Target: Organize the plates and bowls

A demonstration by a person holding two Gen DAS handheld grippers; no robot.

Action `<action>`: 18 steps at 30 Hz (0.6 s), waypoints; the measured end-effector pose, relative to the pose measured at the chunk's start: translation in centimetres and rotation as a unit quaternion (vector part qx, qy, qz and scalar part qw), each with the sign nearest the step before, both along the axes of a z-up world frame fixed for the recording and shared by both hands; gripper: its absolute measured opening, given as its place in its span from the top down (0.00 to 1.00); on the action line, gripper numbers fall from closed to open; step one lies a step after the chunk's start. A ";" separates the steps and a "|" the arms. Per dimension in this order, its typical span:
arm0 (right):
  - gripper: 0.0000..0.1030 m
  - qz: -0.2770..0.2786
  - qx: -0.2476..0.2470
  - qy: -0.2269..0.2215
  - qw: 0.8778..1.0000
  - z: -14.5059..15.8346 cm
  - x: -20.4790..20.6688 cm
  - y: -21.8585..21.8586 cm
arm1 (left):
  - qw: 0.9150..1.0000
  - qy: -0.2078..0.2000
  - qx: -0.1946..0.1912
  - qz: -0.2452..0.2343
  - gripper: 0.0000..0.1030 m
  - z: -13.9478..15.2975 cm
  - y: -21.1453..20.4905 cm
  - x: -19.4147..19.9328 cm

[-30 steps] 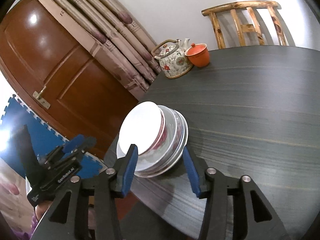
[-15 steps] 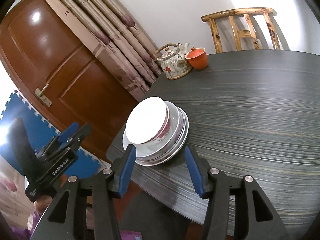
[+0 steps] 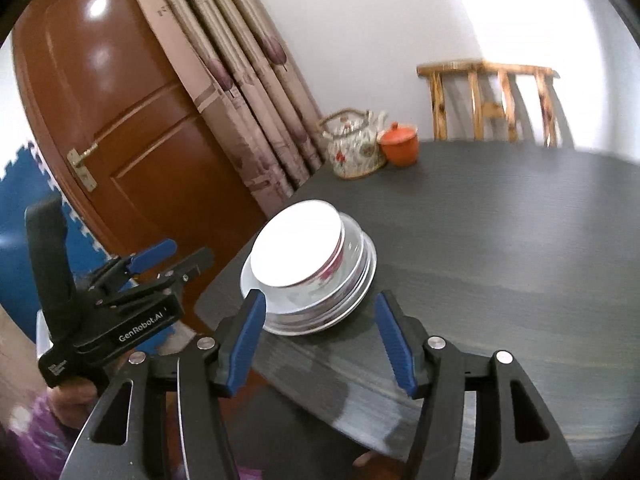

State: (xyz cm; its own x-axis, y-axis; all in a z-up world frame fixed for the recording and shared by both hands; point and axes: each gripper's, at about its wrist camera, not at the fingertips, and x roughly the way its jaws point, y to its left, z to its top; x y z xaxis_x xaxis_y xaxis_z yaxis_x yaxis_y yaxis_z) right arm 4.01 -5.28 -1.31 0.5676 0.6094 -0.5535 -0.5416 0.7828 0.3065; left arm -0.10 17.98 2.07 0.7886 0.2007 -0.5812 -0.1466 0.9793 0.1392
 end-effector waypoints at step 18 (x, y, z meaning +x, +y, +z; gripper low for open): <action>0.25 -0.014 -0.014 -0.083 0.996 1.7 -2.2 0.5 | 1.000 0.016 0.000 0.000 0.39 -0.8 0.0 0.5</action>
